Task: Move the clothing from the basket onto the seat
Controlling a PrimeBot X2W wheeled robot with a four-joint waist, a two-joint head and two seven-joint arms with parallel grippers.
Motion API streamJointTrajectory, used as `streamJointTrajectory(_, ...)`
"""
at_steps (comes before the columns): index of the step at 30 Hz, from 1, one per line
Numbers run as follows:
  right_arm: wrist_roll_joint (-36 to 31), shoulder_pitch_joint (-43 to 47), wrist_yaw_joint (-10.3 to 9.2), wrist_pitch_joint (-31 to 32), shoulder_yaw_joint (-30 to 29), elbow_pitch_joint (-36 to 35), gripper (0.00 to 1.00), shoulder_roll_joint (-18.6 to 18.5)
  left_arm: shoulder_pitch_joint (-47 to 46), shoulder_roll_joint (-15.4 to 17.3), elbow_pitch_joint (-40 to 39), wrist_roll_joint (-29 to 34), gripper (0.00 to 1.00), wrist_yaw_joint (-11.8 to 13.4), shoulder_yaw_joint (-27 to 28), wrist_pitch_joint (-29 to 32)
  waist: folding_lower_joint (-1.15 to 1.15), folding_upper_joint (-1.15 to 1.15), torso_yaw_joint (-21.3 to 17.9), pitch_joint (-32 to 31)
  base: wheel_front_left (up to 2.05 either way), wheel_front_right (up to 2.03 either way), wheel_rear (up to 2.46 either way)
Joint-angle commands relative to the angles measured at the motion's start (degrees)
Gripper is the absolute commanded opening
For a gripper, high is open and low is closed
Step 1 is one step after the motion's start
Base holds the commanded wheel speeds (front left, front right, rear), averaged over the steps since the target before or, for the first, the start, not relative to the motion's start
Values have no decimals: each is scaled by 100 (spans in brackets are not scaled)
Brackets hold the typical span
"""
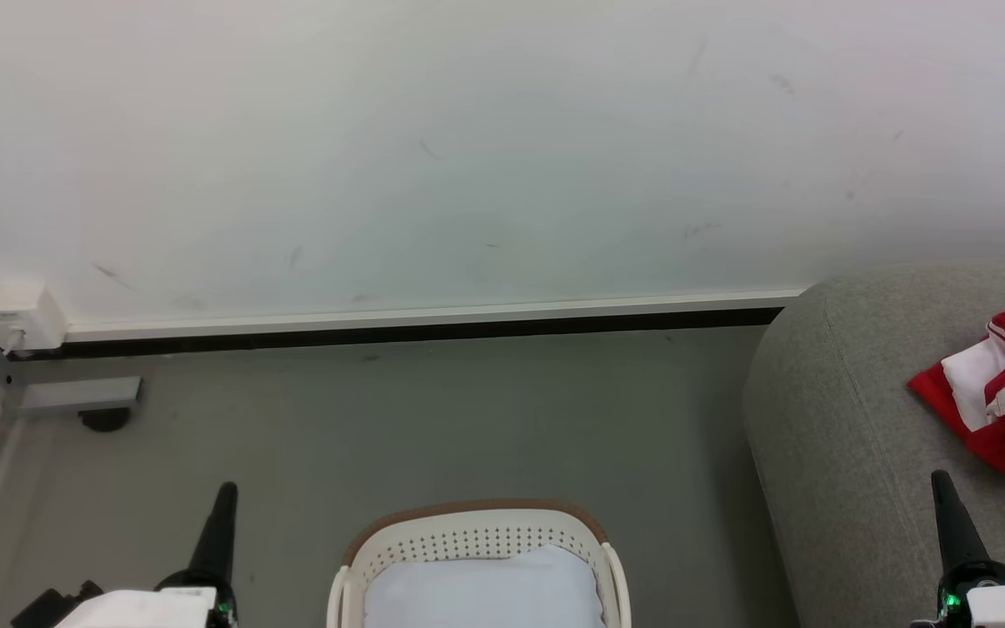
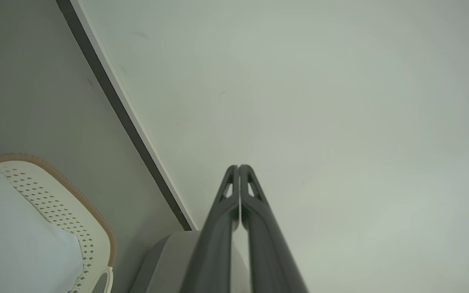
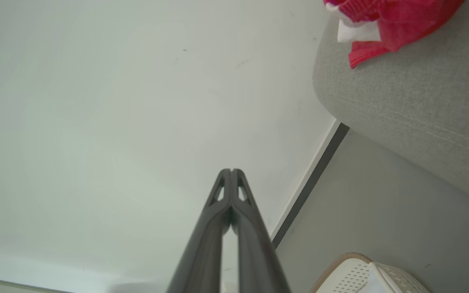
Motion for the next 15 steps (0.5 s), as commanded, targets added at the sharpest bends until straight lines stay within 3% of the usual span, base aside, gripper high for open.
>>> streamJointTrajectory(1,98,-78,-9,34,-35,-7,0,-13,-82,48,-47,-122,0,-25,31,39,0,0,0,1,0,0,0)
streamJointTrajectory(15,646,-149,-10,208,-140,59,0,28,-96,52,-86,-761,0,-29,91,196,0,0,-1,19,0,0,0)
